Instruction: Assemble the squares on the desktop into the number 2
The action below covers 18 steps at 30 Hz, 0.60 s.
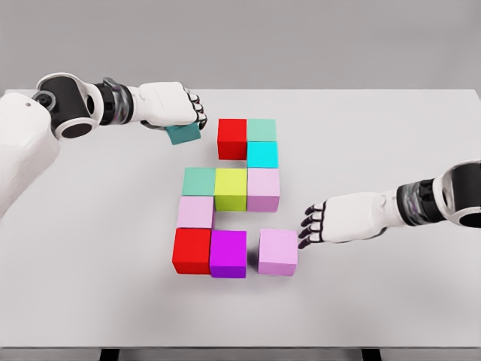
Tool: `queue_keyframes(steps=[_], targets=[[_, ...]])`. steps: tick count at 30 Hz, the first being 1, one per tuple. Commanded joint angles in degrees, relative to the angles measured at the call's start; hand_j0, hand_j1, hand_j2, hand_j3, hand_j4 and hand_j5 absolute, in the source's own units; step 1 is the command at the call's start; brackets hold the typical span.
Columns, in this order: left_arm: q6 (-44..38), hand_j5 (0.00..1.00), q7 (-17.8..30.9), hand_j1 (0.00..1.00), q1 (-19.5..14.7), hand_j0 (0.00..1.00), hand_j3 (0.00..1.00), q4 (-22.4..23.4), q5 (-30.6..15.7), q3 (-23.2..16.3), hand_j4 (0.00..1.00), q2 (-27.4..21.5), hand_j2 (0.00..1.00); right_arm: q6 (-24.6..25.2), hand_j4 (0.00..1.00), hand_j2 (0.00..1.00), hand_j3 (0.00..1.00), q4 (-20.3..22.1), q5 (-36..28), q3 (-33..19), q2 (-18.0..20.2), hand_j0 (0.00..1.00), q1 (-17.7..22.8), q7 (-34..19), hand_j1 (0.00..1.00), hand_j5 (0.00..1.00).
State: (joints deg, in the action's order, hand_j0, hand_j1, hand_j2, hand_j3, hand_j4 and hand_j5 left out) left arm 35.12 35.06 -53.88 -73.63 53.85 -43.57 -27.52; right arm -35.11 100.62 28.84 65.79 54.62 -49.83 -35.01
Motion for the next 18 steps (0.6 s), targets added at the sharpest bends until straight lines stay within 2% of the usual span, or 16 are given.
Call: queue_keyframes(steps=[1,8,14,16,18], targets=[[-0.1,0.75,-0.1,0.75,0.0,0.75,0.75,0.0,-0.1,0.1,0.75,0.0,0.75,0.1,1.0,1.0,1.0,0.0,-0.4,0.0,-1.0,1.0,0.0,0.0,1.0,1.0],[-0.1,0.86,-0.1,0.86,0.1,0.86,0.86,-0.4,-0.1,0.2,0.86,0.0,0.86,0.1,1.0,1.0,1.0,0.0,-0.4,0.9,-2.1,1.0,-0.2,0.0,1.0,1.0],[-0.1,0.88,-0.1,0.88,0.2,0.88,0.88,-1.6,-0.1,0.5,0.88,-0.2,0.88,0.1,1.0,1.0,1.0,0.0,-0.5,1.1,-1.5,1.0,-0.2,0.0,1.0,1.0],[-0.1,0.98,-0.1,0.98,0.1,0.98,0.98,-1.7,-0.2,0.9,0.98,-0.7,0.98,0.1,1.0,1.0,1.0,-0.1,-1.1,1.1,-1.2,1.0,-0.6,0.0,1.0,1.0],[-0.1,1.0,-0.1,1.0,0.0,1.0,1.0,-2.4,-0.5,2.2,1.0,-1.5,1.0,0.1,1.0,1.0,1.0,-0.1,-1.6,1.1,0.0,1.0,-0.6,0.0,1.0,1.0]])
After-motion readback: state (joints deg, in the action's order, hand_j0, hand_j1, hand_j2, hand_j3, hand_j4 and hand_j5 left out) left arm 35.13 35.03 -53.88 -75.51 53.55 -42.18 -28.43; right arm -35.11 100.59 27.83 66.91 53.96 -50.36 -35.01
